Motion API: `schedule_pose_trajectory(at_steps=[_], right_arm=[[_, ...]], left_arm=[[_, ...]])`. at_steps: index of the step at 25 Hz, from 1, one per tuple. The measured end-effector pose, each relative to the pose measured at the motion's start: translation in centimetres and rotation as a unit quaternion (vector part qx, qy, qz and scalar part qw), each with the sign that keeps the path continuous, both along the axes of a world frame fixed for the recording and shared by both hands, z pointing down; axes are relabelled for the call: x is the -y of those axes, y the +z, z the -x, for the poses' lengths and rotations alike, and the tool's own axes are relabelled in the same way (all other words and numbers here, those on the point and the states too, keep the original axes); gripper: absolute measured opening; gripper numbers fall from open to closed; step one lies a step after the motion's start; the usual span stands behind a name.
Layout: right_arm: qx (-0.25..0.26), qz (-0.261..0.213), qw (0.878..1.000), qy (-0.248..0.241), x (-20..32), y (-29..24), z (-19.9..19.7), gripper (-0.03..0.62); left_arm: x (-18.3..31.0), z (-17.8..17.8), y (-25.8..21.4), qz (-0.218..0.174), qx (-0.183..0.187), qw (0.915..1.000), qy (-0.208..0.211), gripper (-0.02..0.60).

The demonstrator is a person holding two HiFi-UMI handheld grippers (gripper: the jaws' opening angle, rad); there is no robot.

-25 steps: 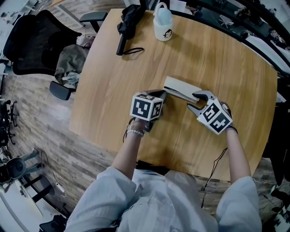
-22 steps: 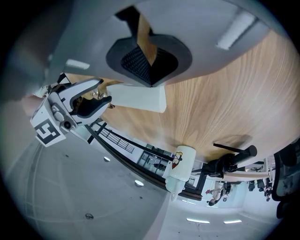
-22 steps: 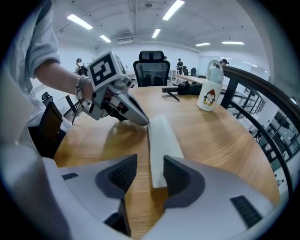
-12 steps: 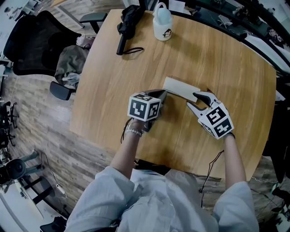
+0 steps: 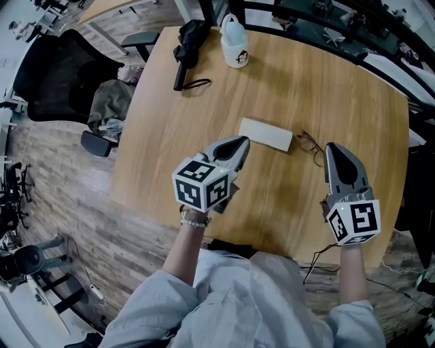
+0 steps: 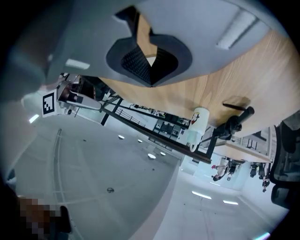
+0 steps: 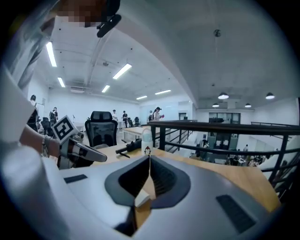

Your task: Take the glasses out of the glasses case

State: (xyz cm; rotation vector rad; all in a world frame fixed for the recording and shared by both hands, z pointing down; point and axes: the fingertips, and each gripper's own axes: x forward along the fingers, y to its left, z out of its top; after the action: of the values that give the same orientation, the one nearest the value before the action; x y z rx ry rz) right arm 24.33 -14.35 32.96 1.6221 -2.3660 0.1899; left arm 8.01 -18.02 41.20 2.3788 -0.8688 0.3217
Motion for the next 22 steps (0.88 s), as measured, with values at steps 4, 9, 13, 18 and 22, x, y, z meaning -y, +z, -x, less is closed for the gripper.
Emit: schedule_pose_trajectory(at_steps=[4,9,13,18,22], right_arm=[[-0.001,-0.029,0.999,0.035,-2.2,-3.3,-2.2,0.002],[0.006,-0.055,0.998,0.031,-4.2,-5.8,-3.4,0.002],[0.025,-0.069,0.997,0.022,-5.0,-6.8,-3.8,0.002],[0.041,-0.074,0.996,0.035,-6.5,-7.0,-3.8,0.000],[0.033,-0.084,0.995,0.050,-8.2,-7.8,-3.7,0.000]], left_arm=[[-1.9,-1.2,-5.7,-0.054,-0.032,0.9980,-0.005,0.005],[-4.2,-2.6,-11.2,-0.113,-0.046,0.9925,-0.011,0.005],[-5.8,-2.9,-14.0,-0.155,-0.037,0.9871,-0.019,0.005],[-7.3,-2.5,-16.0,-0.158,-0.060,0.9854,-0.021,0.005],[-7.9,-2.3,-17.1,-0.172,-0.061,0.9832,-0.011,0.005]])
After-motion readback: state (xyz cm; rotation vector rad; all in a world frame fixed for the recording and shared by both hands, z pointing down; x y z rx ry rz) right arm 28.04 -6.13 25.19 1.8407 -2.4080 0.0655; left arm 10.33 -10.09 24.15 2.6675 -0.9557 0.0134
